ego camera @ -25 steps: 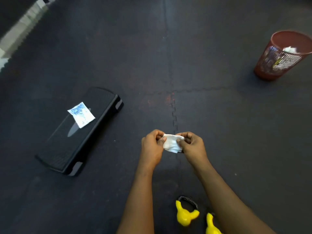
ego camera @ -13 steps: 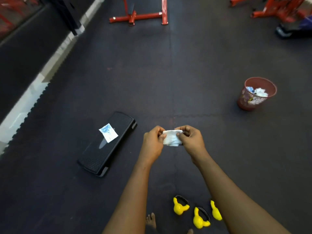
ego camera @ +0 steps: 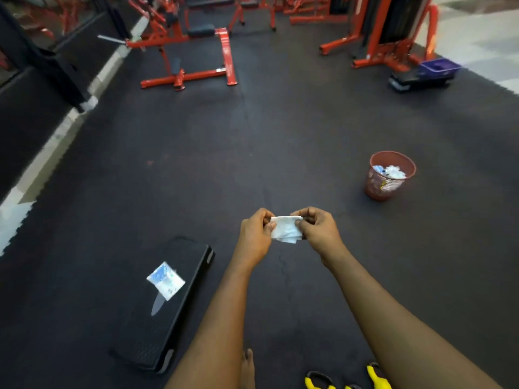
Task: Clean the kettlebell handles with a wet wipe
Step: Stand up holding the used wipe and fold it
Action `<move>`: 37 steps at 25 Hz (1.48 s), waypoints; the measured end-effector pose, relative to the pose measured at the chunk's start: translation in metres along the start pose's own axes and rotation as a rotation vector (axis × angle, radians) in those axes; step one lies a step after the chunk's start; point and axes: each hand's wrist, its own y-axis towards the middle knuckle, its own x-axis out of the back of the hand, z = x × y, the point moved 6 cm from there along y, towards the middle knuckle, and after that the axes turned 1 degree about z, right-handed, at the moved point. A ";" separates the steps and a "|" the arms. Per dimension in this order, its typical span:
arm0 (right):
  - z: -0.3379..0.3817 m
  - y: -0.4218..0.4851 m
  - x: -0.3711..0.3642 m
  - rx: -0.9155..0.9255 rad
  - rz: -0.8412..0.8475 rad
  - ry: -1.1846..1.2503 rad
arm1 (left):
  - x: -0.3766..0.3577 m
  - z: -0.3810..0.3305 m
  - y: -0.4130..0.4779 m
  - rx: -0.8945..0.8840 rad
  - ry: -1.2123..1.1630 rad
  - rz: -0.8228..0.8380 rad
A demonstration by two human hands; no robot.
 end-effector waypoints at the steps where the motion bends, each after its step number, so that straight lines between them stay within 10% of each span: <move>1: 0.003 0.010 0.000 -0.007 -0.050 0.000 | 0.001 -0.002 0.018 -0.034 0.006 0.044; 17: 0.055 0.173 0.193 0.056 -0.677 0.041 | -0.149 -0.178 0.271 -0.484 -0.094 0.448; 37: 0.026 0.585 0.502 -0.145 -0.694 -0.064 | -0.483 -0.313 0.652 -0.370 -0.012 0.612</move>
